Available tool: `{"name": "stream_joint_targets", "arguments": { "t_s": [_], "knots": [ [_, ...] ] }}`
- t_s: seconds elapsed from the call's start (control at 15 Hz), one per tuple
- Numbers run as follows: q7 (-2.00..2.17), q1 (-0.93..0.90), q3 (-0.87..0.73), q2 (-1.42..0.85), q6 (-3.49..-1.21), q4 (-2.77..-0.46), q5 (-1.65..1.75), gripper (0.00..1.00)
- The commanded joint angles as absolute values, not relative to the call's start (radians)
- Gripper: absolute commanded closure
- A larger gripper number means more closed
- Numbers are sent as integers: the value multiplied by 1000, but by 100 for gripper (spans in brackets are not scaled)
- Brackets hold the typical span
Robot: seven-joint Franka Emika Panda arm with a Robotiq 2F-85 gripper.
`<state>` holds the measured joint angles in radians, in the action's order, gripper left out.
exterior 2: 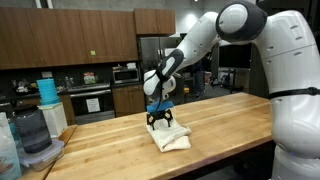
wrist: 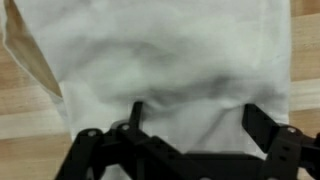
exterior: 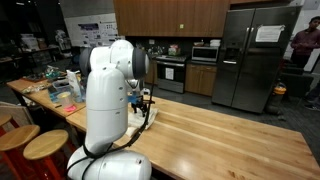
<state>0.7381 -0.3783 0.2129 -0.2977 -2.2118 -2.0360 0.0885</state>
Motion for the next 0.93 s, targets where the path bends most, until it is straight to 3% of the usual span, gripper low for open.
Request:
{"name": "stream_joint_targets", "arguments": {
  "t_s": [0.0,0.87],
  "knots": [
    [713,-375,216,-262,-2224,-2052,71,0],
    [678,-360,256,12,-2389,-2155,41,0]
  ]
}}
